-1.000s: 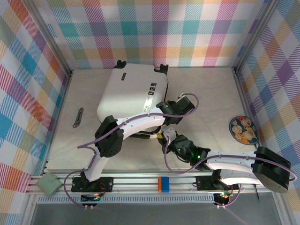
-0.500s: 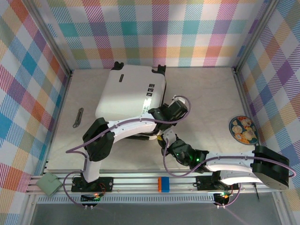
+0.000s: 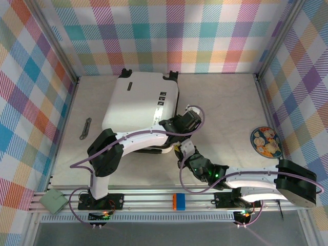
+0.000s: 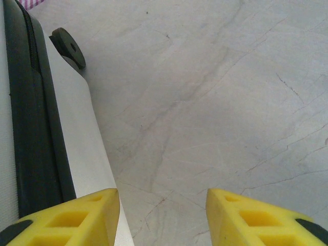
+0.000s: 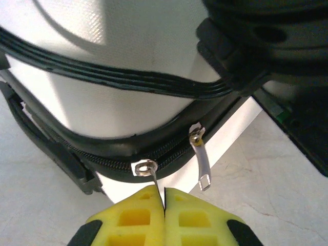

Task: Pack the luggage

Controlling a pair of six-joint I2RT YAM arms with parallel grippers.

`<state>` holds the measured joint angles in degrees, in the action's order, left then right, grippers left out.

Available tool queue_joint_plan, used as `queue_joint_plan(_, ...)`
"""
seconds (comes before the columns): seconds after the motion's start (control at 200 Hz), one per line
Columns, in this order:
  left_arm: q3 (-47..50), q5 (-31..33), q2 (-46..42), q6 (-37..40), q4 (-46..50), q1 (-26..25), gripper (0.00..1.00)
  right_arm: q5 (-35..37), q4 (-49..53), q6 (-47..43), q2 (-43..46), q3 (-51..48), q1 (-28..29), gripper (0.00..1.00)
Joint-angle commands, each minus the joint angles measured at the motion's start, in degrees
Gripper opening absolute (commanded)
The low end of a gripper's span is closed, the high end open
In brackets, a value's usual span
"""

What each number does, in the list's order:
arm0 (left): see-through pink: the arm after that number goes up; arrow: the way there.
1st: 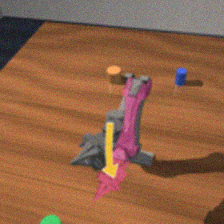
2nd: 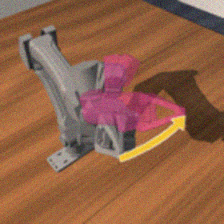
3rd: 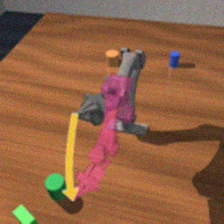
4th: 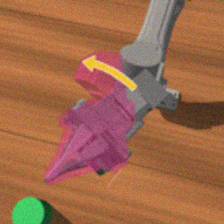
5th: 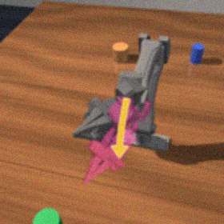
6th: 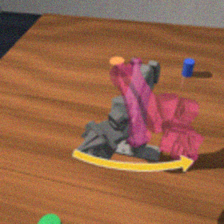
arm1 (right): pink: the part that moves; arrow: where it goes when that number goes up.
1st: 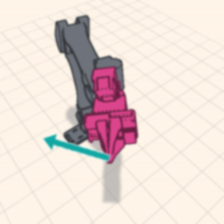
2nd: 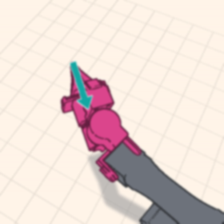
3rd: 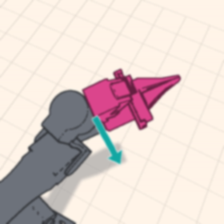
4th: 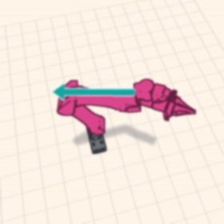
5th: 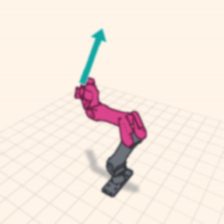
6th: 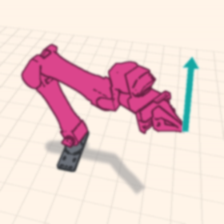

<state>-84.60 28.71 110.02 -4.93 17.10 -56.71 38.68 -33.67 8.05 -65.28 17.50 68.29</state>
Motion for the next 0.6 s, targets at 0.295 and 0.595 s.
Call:
queue_joint_plan(0.295,6.4,5.2,-4.9,0.8,9.8,6.2,0.46,30.7,-8.6,10.8,-17.2,4.2,-3.2,0.0)
queue_joint_plan(0.595,5.3,4.6,-8.0,1.9,9.6,6.3,0.48,22.9,-5.4,11.6,-14.1,3.3,-5.9,0.0)
